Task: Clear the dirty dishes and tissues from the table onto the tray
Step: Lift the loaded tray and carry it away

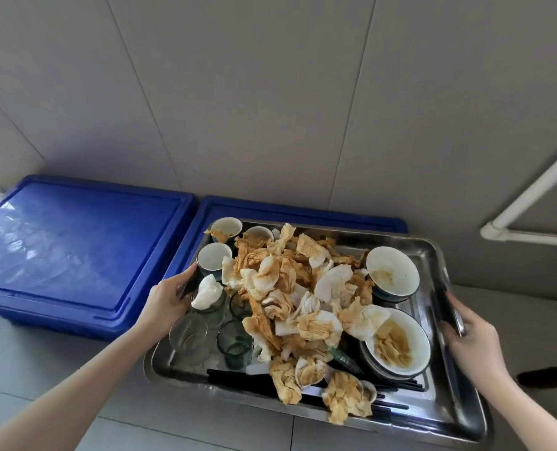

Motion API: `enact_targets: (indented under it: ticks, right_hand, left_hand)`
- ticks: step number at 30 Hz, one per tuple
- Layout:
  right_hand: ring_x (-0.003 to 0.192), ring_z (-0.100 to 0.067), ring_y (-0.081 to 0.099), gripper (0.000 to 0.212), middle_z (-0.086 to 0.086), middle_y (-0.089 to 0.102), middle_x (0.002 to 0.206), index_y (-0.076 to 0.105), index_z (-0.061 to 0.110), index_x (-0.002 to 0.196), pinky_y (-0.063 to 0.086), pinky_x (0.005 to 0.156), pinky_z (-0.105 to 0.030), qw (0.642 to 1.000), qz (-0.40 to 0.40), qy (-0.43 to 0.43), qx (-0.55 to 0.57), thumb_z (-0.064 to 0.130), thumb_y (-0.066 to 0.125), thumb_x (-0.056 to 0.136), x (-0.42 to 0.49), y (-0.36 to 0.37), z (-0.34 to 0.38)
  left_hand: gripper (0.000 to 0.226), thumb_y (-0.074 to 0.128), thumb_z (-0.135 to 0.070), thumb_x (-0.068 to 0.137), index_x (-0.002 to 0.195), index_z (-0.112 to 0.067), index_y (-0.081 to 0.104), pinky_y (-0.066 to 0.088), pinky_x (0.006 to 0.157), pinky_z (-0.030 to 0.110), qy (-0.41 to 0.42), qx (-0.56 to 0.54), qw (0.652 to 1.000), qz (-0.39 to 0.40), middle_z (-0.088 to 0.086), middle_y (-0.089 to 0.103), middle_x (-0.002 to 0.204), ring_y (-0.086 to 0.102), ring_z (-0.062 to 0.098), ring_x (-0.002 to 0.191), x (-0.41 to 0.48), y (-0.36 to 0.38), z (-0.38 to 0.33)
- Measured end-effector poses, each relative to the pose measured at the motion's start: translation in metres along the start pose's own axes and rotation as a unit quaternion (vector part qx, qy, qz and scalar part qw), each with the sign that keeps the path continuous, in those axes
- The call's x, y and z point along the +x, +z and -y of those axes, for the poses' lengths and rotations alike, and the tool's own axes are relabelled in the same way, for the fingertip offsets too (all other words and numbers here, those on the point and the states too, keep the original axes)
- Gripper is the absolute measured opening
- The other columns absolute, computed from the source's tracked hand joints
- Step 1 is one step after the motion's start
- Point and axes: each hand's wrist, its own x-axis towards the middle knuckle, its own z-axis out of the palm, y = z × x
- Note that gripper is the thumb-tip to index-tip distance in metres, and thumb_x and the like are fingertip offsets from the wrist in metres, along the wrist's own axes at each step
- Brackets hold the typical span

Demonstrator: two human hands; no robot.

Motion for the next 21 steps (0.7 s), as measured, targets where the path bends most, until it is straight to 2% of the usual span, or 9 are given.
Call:
enact_targets:
  ticks: [4, 7, 10, 13, 14, 16, 18, 21]
  right_hand:
    - [0.121, -0.014, 0.049, 0.057, -0.002, 0.057, 0.131, 0.052, 0.016, 0.136, 0.037, 0.097, -0.021, 1.0, 0.007, 0.004, 0.008, -0.005, 0.061, 0.084, 0.013, 0.023, 0.006]
    - [0.12, -0.011, 0.048, 0.057, 0.0, 0.056, 0.131, 0.051, 0.016, 0.137, 0.035, 0.097, -0.02, 1.0, 0.004, -0.008, 0.019, -0.004, 0.061, 0.084, 0.029, 0.034, 0.016]
    - [0.12, -0.009, 0.045, 0.057, -0.003, 0.054, 0.133, 0.05, 0.014, 0.137, 0.032, 0.101, -0.025, 1.0, 0.006, -0.004, 0.022, -0.005, 0.062, 0.084, 0.042, 0.045, 0.023]
    - [0.121, -0.011, 0.046, 0.056, -0.005, 0.054, 0.135, 0.05, 0.014, 0.137, 0.033, 0.102, -0.027, 1.0, 0.004, 0.002, 0.03, -0.003, 0.062, 0.085, 0.054, 0.053, 0.028]
    - [0.119, -0.009, 0.046, 0.055, -0.005, 0.055, 0.134, 0.051, 0.015, 0.136, 0.033, 0.1, -0.026, 1.0, -0.001, 0.001, 0.022, -0.002, 0.062, 0.085, 0.057, 0.054, 0.028]
    - [0.118, -0.008, 0.045, 0.055, -0.001, 0.056, 0.132, 0.05, 0.019, 0.137, 0.032, 0.098, -0.025, 1.0, -0.003, 0.002, 0.005, 0.002, 0.062, 0.086, 0.062, 0.057, 0.027]
    - [0.122, -0.013, 0.048, 0.056, 0.001, 0.055, 0.133, 0.047, 0.025, 0.138, 0.033, 0.098, -0.026, 1.0, 0.0, 0.007, -0.005, 0.006, 0.062, 0.088, 0.068, 0.059, 0.028]
    - [0.123, -0.024, 0.053, 0.056, 0.0, 0.056, 0.134, 0.045, 0.032, 0.139, 0.042, 0.098, -0.036, 0.999, 0.007, 0.004, -0.044, 0.012, 0.06, 0.089, 0.076, 0.063, 0.033]
  left_hand:
    - [0.071, 0.068, 0.013, 0.076, 0.136, -0.02, 0.05, 0.046, 0.08, 0.024, 0.0, 0.001, 1.0, -0.013, 0.003, 0.067, 0.116, 0.058, 0.011, 0.103, 0.016, -0.002, 0.009]
    - [0.071, 0.066, 0.013, 0.077, 0.137, -0.022, 0.05, 0.043, 0.074, 0.02, -0.004, 0.012, 1.0, -0.024, 0.004, 0.068, 0.116, 0.06, 0.015, 0.106, 0.033, -0.006, 0.012]
    - [0.074, 0.065, 0.011, 0.076, 0.138, -0.026, 0.049, 0.037, 0.058, 0.009, -0.007, 0.035, 0.999, -0.034, 0.006, 0.07, 0.113, 0.052, 0.009, 0.103, 0.047, -0.007, 0.015]
    - [0.078, 0.064, 0.012, 0.078, 0.143, -0.025, 0.042, 0.039, 0.065, 0.015, -0.008, 0.025, 0.999, -0.019, 0.001, 0.065, 0.119, 0.06, 0.014, 0.104, 0.059, -0.005, 0.017]
    - [0.079, 0.064, 0.011, 0.078, 0.145, -0.024, 0.039, 0.041, 0.067, 0.019, -0.007, 0.025, 1.0, -0.015, 0.004, 0.065, 0.12, 0.062, 0.014, 0.098, 0.064, -0.004, 0.018]
    - [0.081, 0.064, 0.011, 0.079, 0.146, -0.023, 0.035, 0.04, 0.058, 0.021, -0.009, 0.036, 0.999, -0.016, 0.01, 0.067, 0.111, 0.062, 0.016, 0.081, 0.073, -0.002, 0.021]
    - [0.082, 0.064, 0.011, 0.079, 0.147, -0.023, 0.034, 0.038, 0.056, 0.018, -0.005, 0.047, 0.999, -0.019, 0.009, 0.067, 0.105, 0.063, 0.022, 0.08, 0.082, -0.001, 0.024]
    - [0.083, 0.065, 0.01, 0.08, 0.149, -0.022, 0.03, 0.037, 0.053, 0.024, -0.017, 0.063, 0.998, -0.015, 0.014, 0.066, 0.099, 0.056, 0.018, 0.07, 0.093, 0.0, 0.026]
